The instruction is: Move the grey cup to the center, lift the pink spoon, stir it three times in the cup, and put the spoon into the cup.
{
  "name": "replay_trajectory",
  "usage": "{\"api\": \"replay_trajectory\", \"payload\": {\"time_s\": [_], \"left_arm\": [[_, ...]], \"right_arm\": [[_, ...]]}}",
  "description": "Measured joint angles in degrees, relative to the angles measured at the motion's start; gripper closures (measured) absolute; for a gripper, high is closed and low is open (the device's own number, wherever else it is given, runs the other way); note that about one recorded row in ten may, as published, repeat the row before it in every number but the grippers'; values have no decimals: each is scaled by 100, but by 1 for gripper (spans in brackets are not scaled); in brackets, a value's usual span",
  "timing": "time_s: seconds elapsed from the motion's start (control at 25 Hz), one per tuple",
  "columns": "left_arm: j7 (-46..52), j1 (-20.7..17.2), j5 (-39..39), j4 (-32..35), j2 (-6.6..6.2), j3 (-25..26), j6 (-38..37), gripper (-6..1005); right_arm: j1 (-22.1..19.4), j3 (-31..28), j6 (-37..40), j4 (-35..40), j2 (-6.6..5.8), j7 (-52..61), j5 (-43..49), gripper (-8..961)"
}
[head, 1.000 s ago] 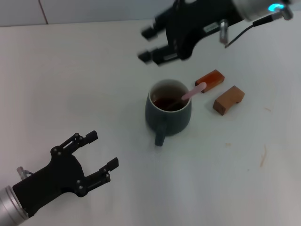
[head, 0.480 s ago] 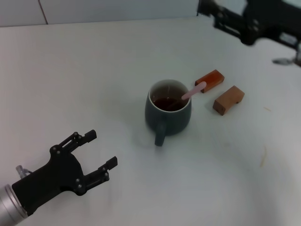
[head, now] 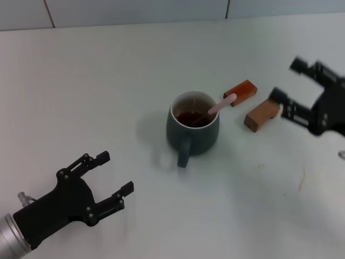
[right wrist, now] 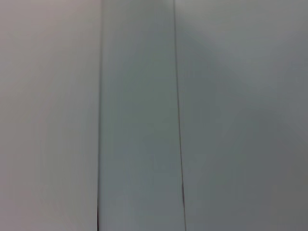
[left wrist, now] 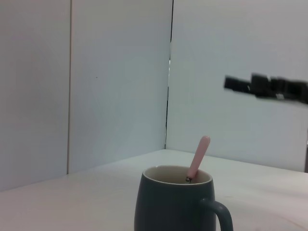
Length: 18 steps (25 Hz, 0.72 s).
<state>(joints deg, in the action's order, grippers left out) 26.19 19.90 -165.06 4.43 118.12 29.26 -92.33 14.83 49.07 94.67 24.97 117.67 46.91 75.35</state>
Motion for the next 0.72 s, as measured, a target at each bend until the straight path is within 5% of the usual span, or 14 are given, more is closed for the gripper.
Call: {"api": "replay_trajectory", "payload": {"time_s": [0.2, 0.72], "left_arm": [[-19, -22, 0, -3, 3, 0, 5, 185], [-42, -15, 0, -9, 9, -16, 14, 185]], "right_arm": [[-40, -6, -207, -606, -131, -106, 534, 170], [-39, 39, -969, -835, -91, -369, 1122, 170]]}}
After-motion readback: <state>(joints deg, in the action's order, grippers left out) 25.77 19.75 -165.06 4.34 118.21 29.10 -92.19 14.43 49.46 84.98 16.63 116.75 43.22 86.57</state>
